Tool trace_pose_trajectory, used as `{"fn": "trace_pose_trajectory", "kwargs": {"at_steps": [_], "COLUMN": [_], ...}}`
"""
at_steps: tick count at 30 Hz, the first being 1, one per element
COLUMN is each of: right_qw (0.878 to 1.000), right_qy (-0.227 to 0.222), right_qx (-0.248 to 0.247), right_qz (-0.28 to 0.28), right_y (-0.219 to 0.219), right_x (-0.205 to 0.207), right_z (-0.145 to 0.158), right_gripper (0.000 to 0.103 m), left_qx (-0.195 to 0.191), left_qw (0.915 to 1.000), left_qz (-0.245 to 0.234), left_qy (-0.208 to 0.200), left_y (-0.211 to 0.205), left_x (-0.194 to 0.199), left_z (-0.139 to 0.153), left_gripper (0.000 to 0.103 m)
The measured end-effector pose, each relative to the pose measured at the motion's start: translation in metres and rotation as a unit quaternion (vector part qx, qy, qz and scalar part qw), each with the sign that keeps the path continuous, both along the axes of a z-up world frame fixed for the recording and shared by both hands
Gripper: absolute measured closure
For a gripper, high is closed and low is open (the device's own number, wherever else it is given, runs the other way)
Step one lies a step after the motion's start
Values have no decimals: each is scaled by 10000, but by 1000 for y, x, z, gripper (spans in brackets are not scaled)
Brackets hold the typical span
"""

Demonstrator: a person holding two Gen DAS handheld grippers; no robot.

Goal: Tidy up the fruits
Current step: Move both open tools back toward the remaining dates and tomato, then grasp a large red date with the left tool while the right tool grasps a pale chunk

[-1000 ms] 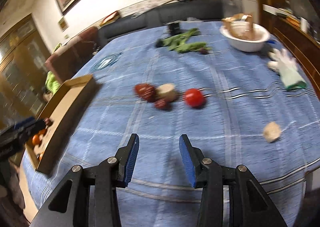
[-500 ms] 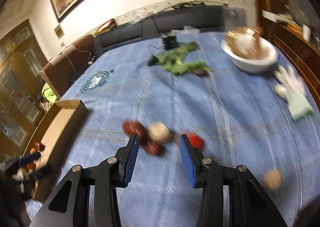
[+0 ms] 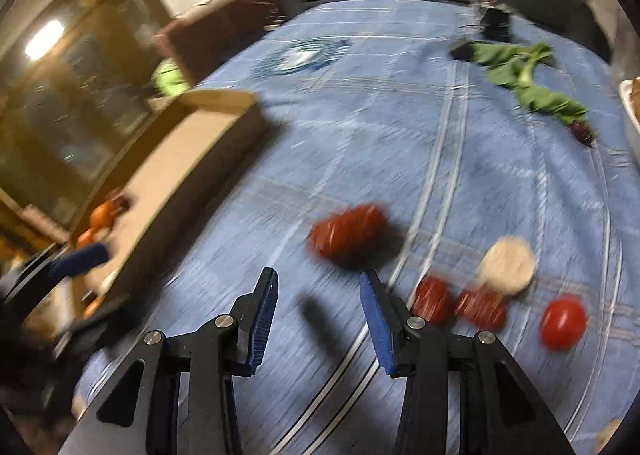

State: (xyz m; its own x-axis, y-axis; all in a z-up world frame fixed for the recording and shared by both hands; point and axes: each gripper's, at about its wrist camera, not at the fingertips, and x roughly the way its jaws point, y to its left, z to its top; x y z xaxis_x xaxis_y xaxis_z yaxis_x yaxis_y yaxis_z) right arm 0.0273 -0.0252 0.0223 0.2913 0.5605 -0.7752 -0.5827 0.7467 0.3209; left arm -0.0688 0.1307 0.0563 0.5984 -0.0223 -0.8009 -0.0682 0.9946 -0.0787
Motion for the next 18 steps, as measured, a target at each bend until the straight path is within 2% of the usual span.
{"fn": "trace_pose_trajectory", "kwargs": {"at_steps": [4, 9, 11, 15, 18], "right_qw": [9967, 9789, 9746, 9745, 9728], "right_qy": [-410, -843, -845, -767, -985], "right_qx": [46, -326, -364, -281, -312], "right_qz": [-693, -1835, -2043, -2092, -2073], "right_y": [-43, -93, -100, -101, -86], "right_x": [-12, -11, -5, 0, 1], "right_z": [16, 17, 14, 5, 10], "right_gripper": [55, 56, 56, 56, 56], "left_qx": [-42, -29, -33, -39, -65], "left_qw": [10000, 9998, 9997, 9993, 9991], "left_qz": [-56, -165, -221, -359, -407], "left_qy": [60, 88, 102, 66, -23], "left_y": [-3, -12, -16, -26, -33], "left_x": [1, 3, 6, 18, 34], "left_z": [-5, -6, -5, -1, 3], "left_gripper": [29, 29, 29, 29, 29]}}
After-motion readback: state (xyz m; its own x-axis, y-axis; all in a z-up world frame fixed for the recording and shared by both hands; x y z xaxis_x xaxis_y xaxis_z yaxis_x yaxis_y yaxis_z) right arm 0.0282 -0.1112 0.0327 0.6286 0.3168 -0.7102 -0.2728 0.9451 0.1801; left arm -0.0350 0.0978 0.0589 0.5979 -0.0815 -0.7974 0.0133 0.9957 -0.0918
